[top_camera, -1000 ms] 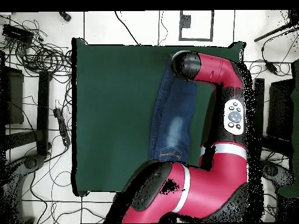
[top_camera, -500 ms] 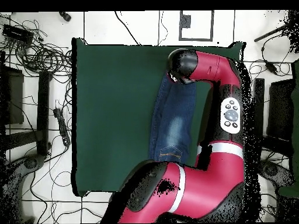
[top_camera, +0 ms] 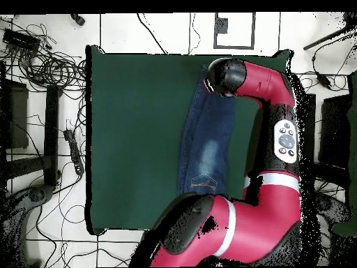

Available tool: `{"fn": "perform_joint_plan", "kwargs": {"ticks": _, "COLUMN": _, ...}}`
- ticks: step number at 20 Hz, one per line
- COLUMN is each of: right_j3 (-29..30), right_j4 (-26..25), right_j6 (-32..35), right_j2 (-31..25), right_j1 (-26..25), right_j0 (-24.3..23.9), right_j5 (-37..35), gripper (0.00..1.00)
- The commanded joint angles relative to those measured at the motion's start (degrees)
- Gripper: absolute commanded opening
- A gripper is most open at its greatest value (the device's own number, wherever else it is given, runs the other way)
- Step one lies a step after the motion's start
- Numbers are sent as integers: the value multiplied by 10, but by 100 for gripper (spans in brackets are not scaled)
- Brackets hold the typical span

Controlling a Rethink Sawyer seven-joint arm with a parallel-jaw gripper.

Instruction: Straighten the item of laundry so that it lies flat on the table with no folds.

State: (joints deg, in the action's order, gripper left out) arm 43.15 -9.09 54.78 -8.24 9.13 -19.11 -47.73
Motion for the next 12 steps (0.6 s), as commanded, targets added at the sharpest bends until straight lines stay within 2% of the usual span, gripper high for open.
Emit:
{"fn": "perform_joint_plan", "kwargs": {"ticks": 1, "right_j3": 140, "right_j4": 40, "right_j6": 31, "right_j2": -140, "right_j1": 18, "right_j0": -39, "right_j5": 168, "gripper": 100}}
{"fn": "perform_joint_plan", "kwargs": {"ticks": 3, "right_j3": 179, "right_j4": 42, "right_j6": 14, "right_j2": -190, "right_j1": 23, "right_j0": -71, "right_j5": 233, "gripper": 100}}
{"fn": "perform_joint_plan", "kwargs": {"ticks": 6, "right_j3": 204, "right_j4": 26, "right_j6": 11, "right_j2": -239, "right_j1": 18, "right_j0": -101, "right_j5": 293, "gripper": 100}}
{"fn": "perform_joint_plan", "kwargs": {"ticks": 12, "right_j3": 213, "right_j4": -9, "right_j6": 1, "right_j2": -290, "right_j1": 6, "right_j0": -128, "right_j5": 330, "gripper": 100}}
